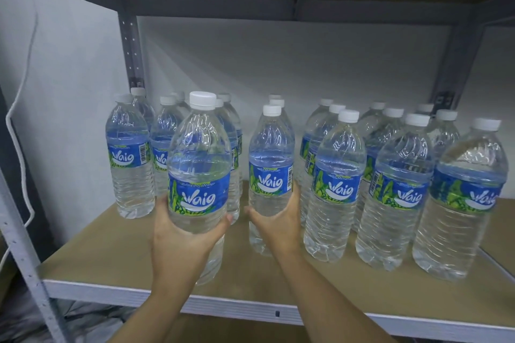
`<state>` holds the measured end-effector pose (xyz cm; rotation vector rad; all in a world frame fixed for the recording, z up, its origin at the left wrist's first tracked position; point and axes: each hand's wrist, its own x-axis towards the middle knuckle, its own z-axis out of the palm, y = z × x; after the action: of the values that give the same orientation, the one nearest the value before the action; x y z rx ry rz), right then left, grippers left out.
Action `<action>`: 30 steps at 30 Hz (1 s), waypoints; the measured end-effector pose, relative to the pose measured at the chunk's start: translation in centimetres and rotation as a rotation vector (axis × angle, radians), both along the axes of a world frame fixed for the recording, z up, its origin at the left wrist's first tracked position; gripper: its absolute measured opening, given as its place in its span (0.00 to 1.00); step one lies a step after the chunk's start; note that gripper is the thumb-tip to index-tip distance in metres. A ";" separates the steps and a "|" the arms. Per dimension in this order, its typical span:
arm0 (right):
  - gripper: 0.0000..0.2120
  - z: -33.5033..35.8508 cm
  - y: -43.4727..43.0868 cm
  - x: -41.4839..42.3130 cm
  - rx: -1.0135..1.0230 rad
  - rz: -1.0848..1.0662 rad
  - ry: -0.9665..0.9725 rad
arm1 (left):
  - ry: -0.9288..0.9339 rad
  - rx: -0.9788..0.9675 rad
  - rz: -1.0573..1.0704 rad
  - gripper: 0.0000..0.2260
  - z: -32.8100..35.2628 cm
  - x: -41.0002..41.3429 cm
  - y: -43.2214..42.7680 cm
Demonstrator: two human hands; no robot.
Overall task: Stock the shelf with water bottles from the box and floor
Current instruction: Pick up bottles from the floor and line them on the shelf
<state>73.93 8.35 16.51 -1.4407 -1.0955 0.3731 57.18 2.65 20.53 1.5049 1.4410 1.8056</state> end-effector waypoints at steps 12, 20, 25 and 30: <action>0.39 -4.4 -1.0 2.0 -0.148 0.098 -0.041 | -0.018 -0.015 -0.023 0.32 -0.7 1.1 2.1; 0.43 -4.1 -1.4 2.1 -0.165 0.070 -0.015 | -0.010 0.002 -0.010 0.35 -0.4 1.9 5.6; 0.44 -4.3 -1.4 2.1 -0.158 0.070 -0.054 | 0.017 -0.021 0.005 0.38 -1.0 2.3 7.9; 0.43 -4.0 -1.7 2.1 -0.139 0.095 -0.071 | 0.025 -0.031 -0.046 0.36 -2.3 2.3 8.0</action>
<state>76.02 6.68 12.54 -1.5372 -1.2185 0.4763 59.50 10.68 18.27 1.5381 1.4276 1.7353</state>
